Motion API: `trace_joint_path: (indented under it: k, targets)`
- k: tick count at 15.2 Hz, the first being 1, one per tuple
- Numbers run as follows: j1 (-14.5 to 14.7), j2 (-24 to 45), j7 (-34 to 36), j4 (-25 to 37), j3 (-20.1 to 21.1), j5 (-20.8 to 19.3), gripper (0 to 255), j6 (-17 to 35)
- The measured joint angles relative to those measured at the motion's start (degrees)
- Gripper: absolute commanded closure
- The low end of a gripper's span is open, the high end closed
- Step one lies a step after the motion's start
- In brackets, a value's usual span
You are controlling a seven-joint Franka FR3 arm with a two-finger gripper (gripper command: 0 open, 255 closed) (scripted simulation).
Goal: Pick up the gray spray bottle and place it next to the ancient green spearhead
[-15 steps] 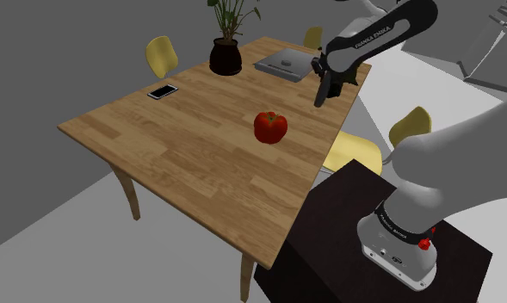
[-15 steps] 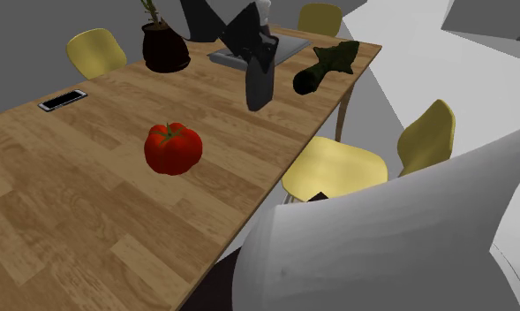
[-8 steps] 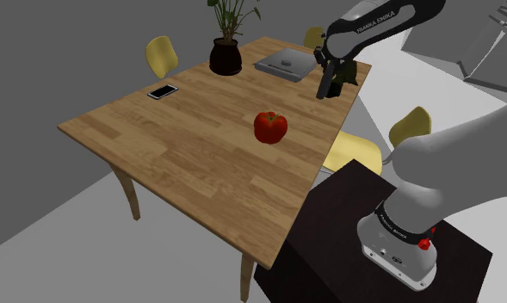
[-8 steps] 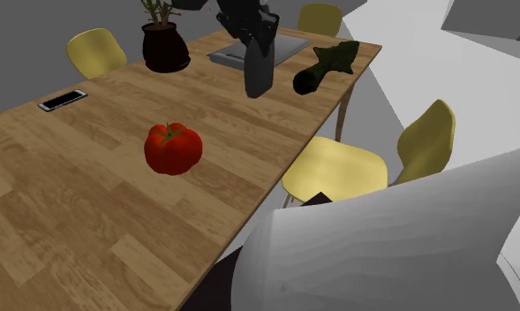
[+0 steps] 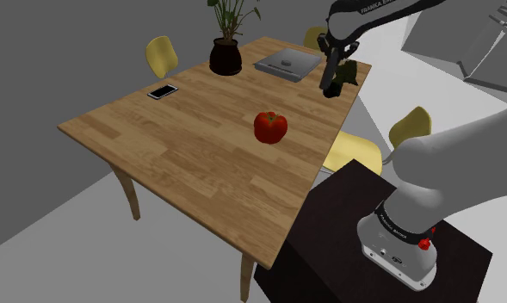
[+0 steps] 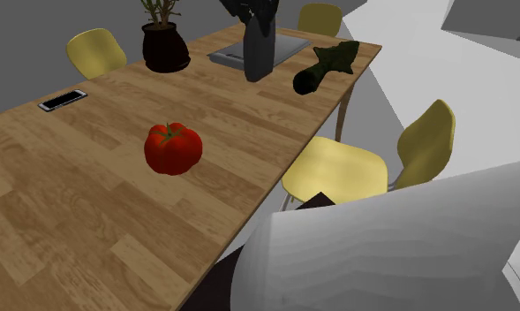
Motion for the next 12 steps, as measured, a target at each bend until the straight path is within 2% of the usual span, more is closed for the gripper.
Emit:
trace_joint_path:
  k: [12]
  targets:
    - [1.1,-2.1,-4.7,6.8,-1.5,3.0,255,-8.2]
